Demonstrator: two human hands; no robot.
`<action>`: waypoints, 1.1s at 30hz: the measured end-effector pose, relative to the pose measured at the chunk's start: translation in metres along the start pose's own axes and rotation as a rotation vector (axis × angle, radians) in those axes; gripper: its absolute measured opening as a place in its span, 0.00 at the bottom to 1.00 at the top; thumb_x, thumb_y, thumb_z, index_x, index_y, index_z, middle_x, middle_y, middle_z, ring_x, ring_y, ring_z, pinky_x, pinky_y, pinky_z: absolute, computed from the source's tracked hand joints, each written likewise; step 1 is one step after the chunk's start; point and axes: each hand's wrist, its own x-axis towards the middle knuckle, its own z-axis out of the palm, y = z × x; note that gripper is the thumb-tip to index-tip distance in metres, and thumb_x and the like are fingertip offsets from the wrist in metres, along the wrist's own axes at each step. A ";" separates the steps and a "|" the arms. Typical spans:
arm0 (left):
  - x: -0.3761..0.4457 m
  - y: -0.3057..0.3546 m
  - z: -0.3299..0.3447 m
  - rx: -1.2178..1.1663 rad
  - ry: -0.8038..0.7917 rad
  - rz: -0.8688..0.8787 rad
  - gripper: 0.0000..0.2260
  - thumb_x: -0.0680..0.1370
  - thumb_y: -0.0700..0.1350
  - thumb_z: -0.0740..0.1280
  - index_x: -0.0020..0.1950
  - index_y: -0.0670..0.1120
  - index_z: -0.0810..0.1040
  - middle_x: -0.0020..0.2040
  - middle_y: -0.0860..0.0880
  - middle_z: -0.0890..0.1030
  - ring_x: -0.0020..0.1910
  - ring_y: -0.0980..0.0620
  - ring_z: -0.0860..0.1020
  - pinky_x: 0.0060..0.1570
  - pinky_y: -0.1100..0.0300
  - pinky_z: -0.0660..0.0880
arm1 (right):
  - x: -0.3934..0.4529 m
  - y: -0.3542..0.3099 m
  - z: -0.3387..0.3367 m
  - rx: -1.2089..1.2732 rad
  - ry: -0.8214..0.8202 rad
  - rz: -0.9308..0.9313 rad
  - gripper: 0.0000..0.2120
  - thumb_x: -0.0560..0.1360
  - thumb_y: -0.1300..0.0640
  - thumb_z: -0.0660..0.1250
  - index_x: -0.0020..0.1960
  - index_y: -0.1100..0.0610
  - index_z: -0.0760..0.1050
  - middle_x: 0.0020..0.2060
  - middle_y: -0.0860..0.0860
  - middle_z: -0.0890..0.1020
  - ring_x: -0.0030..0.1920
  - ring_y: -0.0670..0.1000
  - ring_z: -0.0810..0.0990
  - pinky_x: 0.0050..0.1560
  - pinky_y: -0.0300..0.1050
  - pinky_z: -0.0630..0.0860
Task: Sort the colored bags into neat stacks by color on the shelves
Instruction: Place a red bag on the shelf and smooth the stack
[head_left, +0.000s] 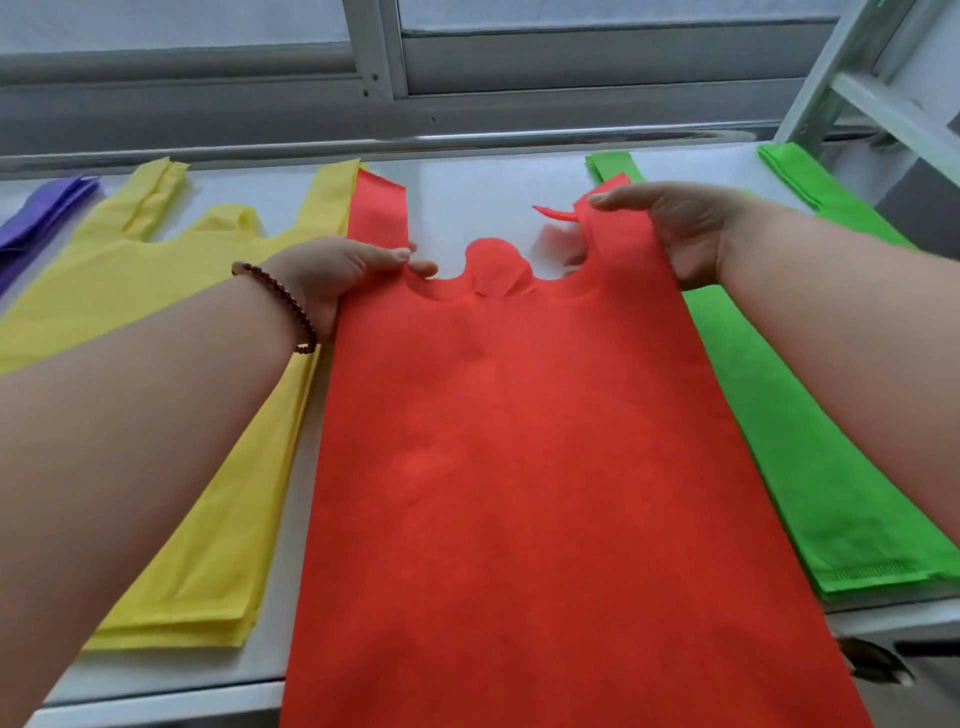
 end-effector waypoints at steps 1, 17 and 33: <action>0.000 0.000 0.002 -0.002 0.039 0.013 0.05 0.80 0.42 0.58 0.51 0.50 0.73 0.32 0.55 0.84 0.30 0.58 0.83 0.29 0.60 0.80 | -0.001 -0.003 0.001 -0.077 0.044 0.042 0.16 0.59 0.56 0.74 0.45 0.59 0.77 0.30 0.53 0.85 0.30 0.50 0.85 0.30 0.43 0.81; -0.001 -0.005 0.007 -0.045 0.148 0.112 0.06 0.80 0.40 0.59 0.53 0.47 0.73 0.32 0.52 0.85 0.29 0.56 0.83 0.26 0.59 0.79 | -0.027 0.008 -0.023 0.144 -0.118 -0.123 0.25 0.54 0.70 0.60 0.49 0.63 0.81 0.43 0.57 0.83 0.38 0.50 0.83 0.40 0.37 0.78; 0.004 -0.010 0.003 -0.044 0.161 0.122 0.06 0.79 0.39 0.60 0.51 0.48 0.74 0.32 0.51 0.85 0.29 0.56 0.83 0.27 0.60 0.80 | -0.018 0.029 0.003 -0.572 0.622 -0.216 0.24 0.70 0.58 0.73 0.63 0.60 0.71 0.47 0.54 0.77 0.47 0.53 0.78 0.47 0.45 0.79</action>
